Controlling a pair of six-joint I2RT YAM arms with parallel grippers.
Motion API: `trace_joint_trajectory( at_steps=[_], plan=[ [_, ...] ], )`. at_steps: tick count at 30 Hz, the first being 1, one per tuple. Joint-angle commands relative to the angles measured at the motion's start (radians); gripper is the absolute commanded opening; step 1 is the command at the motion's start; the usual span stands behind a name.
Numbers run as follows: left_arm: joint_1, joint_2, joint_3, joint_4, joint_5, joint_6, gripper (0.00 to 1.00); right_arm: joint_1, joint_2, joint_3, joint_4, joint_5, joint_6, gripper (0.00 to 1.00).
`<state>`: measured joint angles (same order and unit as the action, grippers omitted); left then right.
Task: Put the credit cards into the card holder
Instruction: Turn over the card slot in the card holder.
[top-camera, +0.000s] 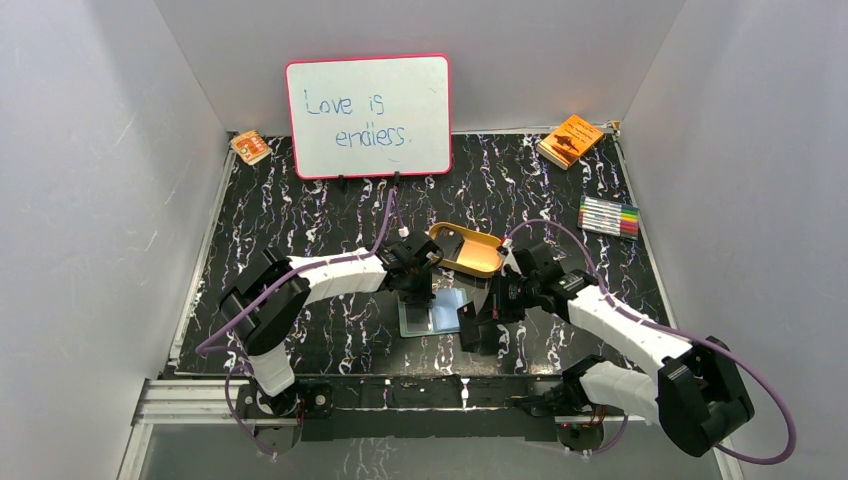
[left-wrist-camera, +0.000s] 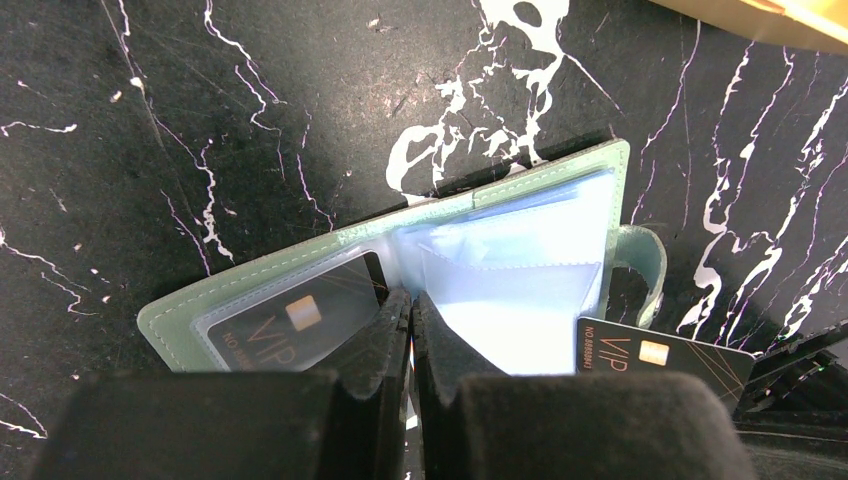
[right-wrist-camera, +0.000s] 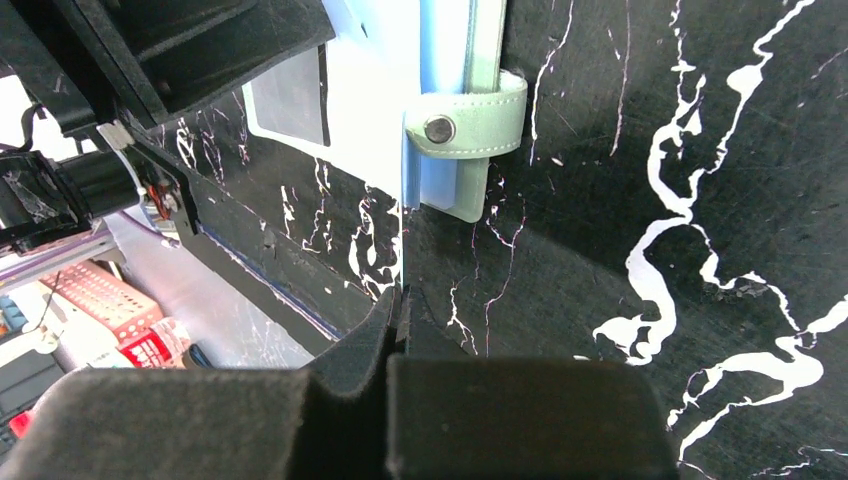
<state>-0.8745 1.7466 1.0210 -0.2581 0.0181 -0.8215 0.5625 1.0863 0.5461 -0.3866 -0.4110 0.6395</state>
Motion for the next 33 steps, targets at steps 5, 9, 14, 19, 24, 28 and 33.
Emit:
trace_joint_trajectory(
  at_steps=[5, 9, 14, 19, 24, 28, 33],
  plan=[
    [-0.003, 0.008, -0.032, -0.079, -0.053, 0.022, 0.01, -0.004, -0.023, 0.108, -0.031, 0.03, -0.071, 0.0],
    [-0.004, 0.01, -0.032, -0.079, -0.053, 0.024, 0.01, -0.005, -0.031, 0.152, -0.044, 0.037, -0.122, 0.0],
    [-0.003, 0.015, -0.029, -0.078, -0.052, 0.025, 0.01, -0.011, 0.028, 0.211, -0.076, 0.047, -0.184, 0.0],
    [-0.004, 0.02, -0.032, -0.077, -0.05, 0.024, 0.01, -0.02, 0.1, 0.253, -0.074, 0.02, -0.234, 0.0],
    [-0.003, 0.019, -0.033, -0.077, -0.052, 0.025, 0.01, -0.022, 0.159, 0.287, -0.096, 0.009, -0.27, 0.0],
    [-0.003, 0.024, -0.03, -0.076, -0.049, 0.028, 0.01, -0.026, 0.183, 0.297, -0.098, 0.008, -0.283, 0.0],
    [-0.003, 0.027, -0.031, -0.075, -0.047, 0.032, 0.01, -0.027, 0.211, 0.306, -0.098, -0.013, -0.297, 0.0]
  ],
)
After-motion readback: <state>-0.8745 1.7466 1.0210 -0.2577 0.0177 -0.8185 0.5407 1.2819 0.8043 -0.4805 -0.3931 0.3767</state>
